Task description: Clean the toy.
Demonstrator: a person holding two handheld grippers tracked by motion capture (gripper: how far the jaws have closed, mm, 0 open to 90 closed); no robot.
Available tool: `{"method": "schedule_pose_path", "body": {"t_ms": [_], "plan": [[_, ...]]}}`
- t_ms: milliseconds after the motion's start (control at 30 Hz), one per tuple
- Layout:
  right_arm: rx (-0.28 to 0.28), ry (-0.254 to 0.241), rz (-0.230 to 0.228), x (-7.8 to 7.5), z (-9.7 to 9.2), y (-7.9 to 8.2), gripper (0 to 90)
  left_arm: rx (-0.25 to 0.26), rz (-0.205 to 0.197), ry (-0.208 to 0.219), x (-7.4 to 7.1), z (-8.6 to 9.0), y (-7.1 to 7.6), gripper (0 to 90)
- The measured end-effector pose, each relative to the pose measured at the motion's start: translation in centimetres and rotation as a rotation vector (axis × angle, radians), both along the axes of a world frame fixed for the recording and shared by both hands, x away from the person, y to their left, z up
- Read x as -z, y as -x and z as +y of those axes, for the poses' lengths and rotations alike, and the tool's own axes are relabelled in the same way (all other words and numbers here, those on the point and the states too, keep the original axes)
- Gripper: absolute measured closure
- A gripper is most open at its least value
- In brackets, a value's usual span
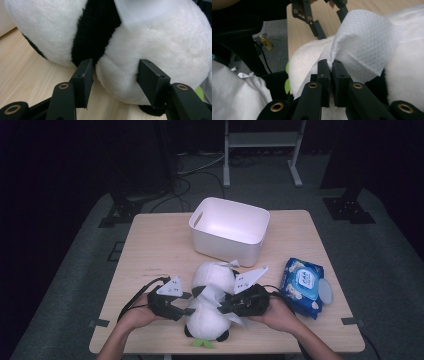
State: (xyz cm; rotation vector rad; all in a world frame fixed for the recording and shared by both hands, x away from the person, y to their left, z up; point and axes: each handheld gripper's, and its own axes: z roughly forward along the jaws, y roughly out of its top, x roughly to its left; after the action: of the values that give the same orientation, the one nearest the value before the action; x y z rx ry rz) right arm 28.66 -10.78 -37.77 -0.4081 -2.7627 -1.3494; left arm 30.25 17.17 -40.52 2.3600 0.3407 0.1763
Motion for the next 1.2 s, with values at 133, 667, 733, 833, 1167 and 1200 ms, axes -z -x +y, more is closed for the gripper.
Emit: {"method": "schedule_pose_path", "body": {"t_ms": [133, 667, 733, 833, 1167, 1200], "plan": [[-0.033, -0.004, -0.005, -0.1, 0.7, 0.8, 85.1, 0.004, -0.005, -0.002, -0.1, -0.1, 0.0, 45.6], [-0.175, 0.018, 0.018, 1.3, 4.9, 2.9, 85.1, 0.020, -0.011, -0.002, -0.4, -0.9, -0.2, 45.4], [-0.181, 0.027, 0.012, 1.5, 5.0, 3.1, 85.1, 0.014, -0.006, 0.004, -0.4, -0.9, -0.2, 45.4], [-0.174, 0.025, 0.018, 1.4, 4.5, 3.2, 85.0, 0.015, -0.006, 0.005, -0.3, -0.8, -0.1, 45.4], [-0.084, -0.010, -0.008, 0.6, 0.8, 2.2, 84.9, 0.019, -0.007, -0.005, -0.4, -1.1, -0.1, 45.3], [-0.065, -0.009, -0.012, 0.6, 0.2, 2.0, 84.9, 0.019, -0.008, -0.006, -0.4, -1.1, -0.1, 45.3]]}}
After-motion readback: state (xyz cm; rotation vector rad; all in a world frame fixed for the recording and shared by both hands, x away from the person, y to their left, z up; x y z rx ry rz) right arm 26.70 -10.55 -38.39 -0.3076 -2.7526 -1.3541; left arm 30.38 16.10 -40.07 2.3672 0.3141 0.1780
